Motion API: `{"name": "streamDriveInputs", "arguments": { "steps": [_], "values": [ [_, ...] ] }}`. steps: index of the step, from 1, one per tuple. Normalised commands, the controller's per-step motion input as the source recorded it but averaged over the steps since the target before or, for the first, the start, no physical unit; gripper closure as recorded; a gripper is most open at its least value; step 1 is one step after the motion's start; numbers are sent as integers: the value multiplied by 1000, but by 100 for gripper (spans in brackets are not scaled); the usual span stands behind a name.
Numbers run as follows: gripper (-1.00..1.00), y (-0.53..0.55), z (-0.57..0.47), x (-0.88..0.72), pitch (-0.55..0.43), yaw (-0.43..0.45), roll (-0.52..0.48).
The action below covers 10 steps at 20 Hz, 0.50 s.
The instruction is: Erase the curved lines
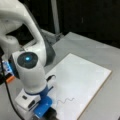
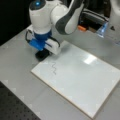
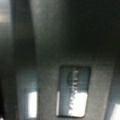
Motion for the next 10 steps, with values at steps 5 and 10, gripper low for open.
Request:
{"name": "streamDriveInputs", "arguments": {
  "steps": [5,10],
  "values": [
    [100,116,141,-165,-179,-323,188],
    [100,172,-40,-49,-161,-401,97]
  ]
}}
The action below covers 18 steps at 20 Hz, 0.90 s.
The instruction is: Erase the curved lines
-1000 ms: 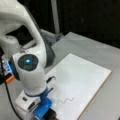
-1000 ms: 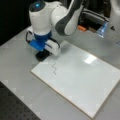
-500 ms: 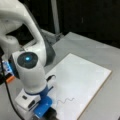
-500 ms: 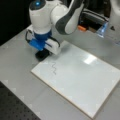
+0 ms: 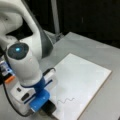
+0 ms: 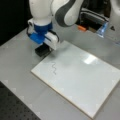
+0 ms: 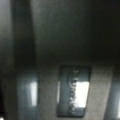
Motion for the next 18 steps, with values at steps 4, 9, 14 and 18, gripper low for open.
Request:
{"name": "streamDriveInputs", "arguments": {
  "steps": [4,9,14,18],
  "values": [
    [100,242,-107,27,-141,-378,-35],
    [100,154,-54,78,-26,-322,-94],
    [100,31,10,88,63,-156,-142],
    [100,30,28,99,48,-32,-49]
  ]
}}
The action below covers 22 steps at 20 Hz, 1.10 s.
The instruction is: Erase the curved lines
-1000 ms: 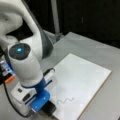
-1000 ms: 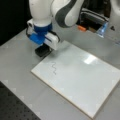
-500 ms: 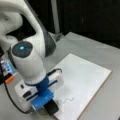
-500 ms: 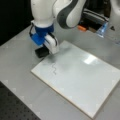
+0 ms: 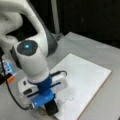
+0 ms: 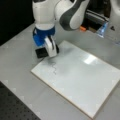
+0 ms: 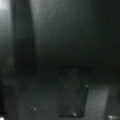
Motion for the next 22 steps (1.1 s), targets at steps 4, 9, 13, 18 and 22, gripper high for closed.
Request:
{"name": "streamDriveInputs", "arguments": {
  "steps": [4,9,13,18,22],
  "values": [
    [100,76,23,128,31,-74,91],
    [100,56,15,148,23,-85,152],
    [100,0,26,143,53,-116,177],
    [100,-18,44,118,79,-144,230],
    [100,-45,19,111,100,-193,184]
  ]
}}
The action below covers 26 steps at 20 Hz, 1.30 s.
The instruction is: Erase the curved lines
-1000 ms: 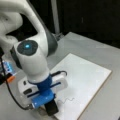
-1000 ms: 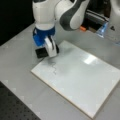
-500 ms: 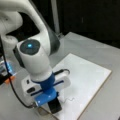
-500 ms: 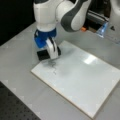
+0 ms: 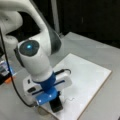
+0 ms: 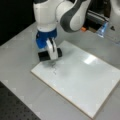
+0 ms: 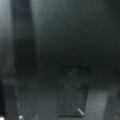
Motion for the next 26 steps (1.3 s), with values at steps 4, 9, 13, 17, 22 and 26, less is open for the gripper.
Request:
{"name": "streamDriveInputs", "arguments": {
  "steps": [4,9,13,17,22,26],
  "values": [
    [100,-52,-14,119,94,-218,108],
    [100,-52,20,132,75,-177,95],
    [100,-49,7,122,20,-182,163],
    [100,-23,-62,88,9,-163,195],
    [100,-26,-88,76,-39,-99,186],
    [100,-64,-97,48,-102,-41,162]
  ]
}}
